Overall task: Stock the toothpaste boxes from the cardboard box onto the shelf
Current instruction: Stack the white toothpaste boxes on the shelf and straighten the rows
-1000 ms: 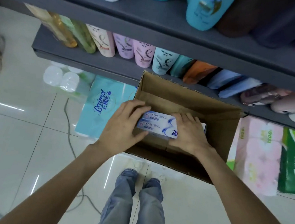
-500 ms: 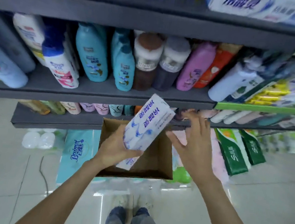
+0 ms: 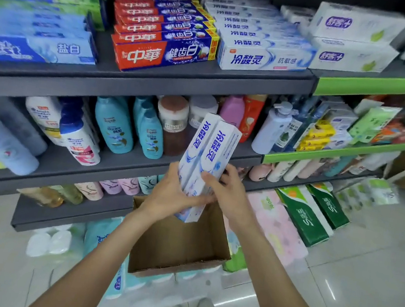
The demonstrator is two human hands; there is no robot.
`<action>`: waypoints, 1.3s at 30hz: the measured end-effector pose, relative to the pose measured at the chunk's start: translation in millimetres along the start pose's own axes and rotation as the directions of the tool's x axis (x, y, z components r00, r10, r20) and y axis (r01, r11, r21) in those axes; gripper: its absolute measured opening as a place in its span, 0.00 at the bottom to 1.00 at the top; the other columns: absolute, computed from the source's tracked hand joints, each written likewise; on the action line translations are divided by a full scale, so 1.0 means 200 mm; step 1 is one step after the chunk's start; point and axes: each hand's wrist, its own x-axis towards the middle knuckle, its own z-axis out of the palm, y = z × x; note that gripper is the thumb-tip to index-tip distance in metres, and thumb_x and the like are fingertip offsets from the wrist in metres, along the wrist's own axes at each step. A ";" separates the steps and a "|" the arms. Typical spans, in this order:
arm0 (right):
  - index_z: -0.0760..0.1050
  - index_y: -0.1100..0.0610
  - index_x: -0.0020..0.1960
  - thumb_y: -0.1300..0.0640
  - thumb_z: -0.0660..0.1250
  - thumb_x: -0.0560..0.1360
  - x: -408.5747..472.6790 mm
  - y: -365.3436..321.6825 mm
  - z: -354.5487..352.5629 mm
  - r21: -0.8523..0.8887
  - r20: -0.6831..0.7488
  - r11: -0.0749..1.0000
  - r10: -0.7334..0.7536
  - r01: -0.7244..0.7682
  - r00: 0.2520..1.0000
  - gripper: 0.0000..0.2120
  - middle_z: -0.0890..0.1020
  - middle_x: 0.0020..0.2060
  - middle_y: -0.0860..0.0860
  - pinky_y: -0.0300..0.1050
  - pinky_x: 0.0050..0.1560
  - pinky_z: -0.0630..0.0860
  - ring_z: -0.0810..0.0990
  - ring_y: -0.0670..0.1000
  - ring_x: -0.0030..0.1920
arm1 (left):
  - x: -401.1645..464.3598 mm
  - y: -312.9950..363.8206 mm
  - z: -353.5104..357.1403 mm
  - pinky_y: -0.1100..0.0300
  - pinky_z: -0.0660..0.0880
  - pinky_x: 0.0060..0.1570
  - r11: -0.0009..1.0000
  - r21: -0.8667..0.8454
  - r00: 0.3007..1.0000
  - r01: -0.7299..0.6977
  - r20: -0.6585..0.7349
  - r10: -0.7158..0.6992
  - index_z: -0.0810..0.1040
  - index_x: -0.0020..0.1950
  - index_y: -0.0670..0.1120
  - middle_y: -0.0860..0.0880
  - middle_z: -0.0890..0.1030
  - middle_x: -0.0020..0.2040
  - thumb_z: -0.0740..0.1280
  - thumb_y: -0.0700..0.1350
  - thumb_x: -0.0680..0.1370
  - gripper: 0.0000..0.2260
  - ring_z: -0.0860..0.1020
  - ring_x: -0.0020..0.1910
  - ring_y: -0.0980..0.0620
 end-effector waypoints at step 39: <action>0.71 0.53 0.62 0.50 0.70 0.72 0.93 -1.32 -0.72 -0.588 0.501 0.137 -0.712 0.797 0.492 0.20 0.77 0.60 0.49 0.51 0.58 0.72 0.75 0.53 0.60 | 0.28 0.83 -0.38 0.51 0.70 0.49 0.394 0.905 0.726 -0.158 -0.164 0.668 0.61 0.70 0.54 0.48 0.75 0.56 0.53 0.65 0.74 0.27 0.74 0.52 0.44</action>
